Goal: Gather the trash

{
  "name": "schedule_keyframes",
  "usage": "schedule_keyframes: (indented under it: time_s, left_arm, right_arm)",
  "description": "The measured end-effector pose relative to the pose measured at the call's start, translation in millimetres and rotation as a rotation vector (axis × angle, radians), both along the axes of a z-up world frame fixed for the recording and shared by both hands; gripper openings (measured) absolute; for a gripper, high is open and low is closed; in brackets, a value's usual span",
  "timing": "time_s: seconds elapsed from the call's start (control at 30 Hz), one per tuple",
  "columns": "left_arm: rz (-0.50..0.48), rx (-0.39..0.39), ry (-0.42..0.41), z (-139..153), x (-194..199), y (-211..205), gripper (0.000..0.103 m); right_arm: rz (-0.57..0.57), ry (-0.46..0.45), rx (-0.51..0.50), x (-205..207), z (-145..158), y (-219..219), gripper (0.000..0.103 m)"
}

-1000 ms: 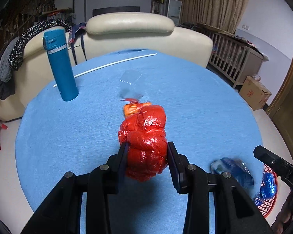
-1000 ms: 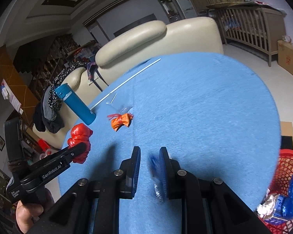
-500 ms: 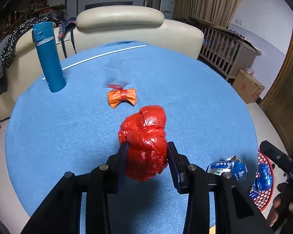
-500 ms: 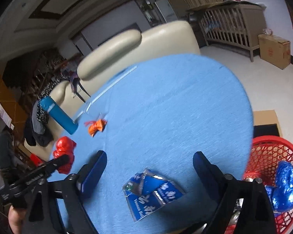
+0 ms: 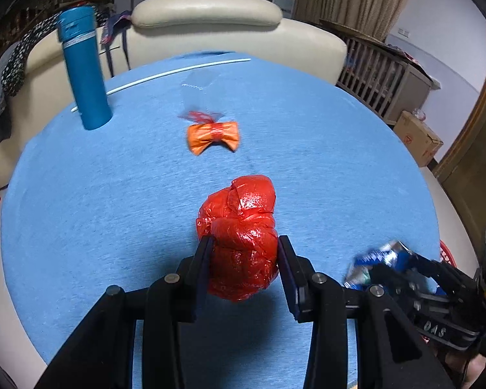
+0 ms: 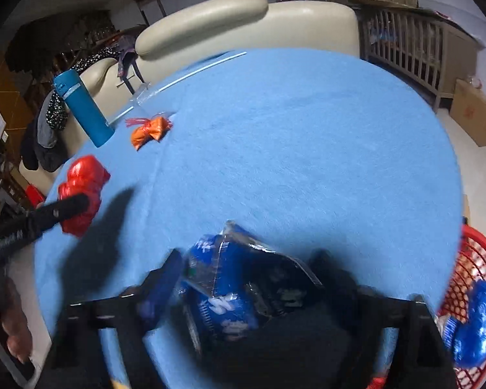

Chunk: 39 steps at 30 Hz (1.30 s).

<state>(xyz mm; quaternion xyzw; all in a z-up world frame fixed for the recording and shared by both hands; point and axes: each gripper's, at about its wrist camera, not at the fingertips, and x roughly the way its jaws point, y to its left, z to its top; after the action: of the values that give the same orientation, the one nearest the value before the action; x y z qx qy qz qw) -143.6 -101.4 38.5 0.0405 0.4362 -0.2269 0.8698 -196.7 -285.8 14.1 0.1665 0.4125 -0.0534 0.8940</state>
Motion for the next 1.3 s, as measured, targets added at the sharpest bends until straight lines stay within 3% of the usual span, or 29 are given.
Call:
schedule_keyframes:
  time_s: [0.07, 0.13, 0.17, 0.4, 0.47, 0.5, 0.53, 0.57, 0.6, 0.73, 0.87, 0.9, 0.93, 1.3]
  left_arm:
    - [0.013, -0.001, 0.005, -2, 2, 5, 0.042]
    - [0.026, -0.001, 0.011, -5, 5, 9, 0.042]
    - [0.029, -0.001, 0.014, -6, 7, 11, 0.041]
    - [0.045, -0.002, 0.024, -9, 10, 21, 0.042]
    - [0.05, -0.007, 0.03, -10, 12, 23, 0.042]
    - [0.052, -0.01, 0.033, -10, 13, 24, 0.041]
    - [0.054, -0.013, 0.035, -10, 14, 24, 0.042]
    - [0.054, -0.014, 0.036, -10, 15, 24, 0.042]
    - [0.052, -0.018, 0.038, -10, 16, 23, 0.042]
    - [0.034, -0.018, 0.038, -9, 16, 18, 0.042]
    - [0.025, -0.017, 0.038, -9, 19, 17, 0.042]
    - [0.025, -0.017, 0.039, -9, 20, 17, 0.042]
    - [0.026, -0.015, 0.038, -9, 20, 18, 0.042]
    - [0.008, -0.004, 0.031, -7, 16, 8, 0.042]
  right_arm:
    - [0.021, -0.014, 0.022, 10, 5, 4, 0.06]
    - [0.051, -0.021, 0.008, 20, 12, 15, 0.007]
    - [0.063, -0.011, -0.008, 25, 12, 21, 0.005]
    - [0.092, -0.019, 0.109, 40, 0, 29, 0.01]
    - [0.137, -0.021, 0.109, 38, 2, 31, 0.019]
    - [0.154, -0.018, 0.084, 38, 5, 33, 0.03]
    - [0.161, -0.016, 0.067, 39, 6, 35, 0.056]
    - [0.161, -0.019, 0.048, 37, 8, 32, 0.072]
    - [0.153, -0.029, 0.049, 36, 10, 29, 0.083]
    - [0.095, -0.056, 0.039, 48, 18, 10, 0.083]
    - [0.16, -0.005, 0.055, 82, 4, 14, 0.081]
    - [0.183, 0.011, 0.057, 89, -2, 19, 0.063]
    - [0.196, 0.027, 0.048, 93, -6, 25, 0.035]
    - [0.121, -0.066, 0.093, 64, 15, 24, 0.033]
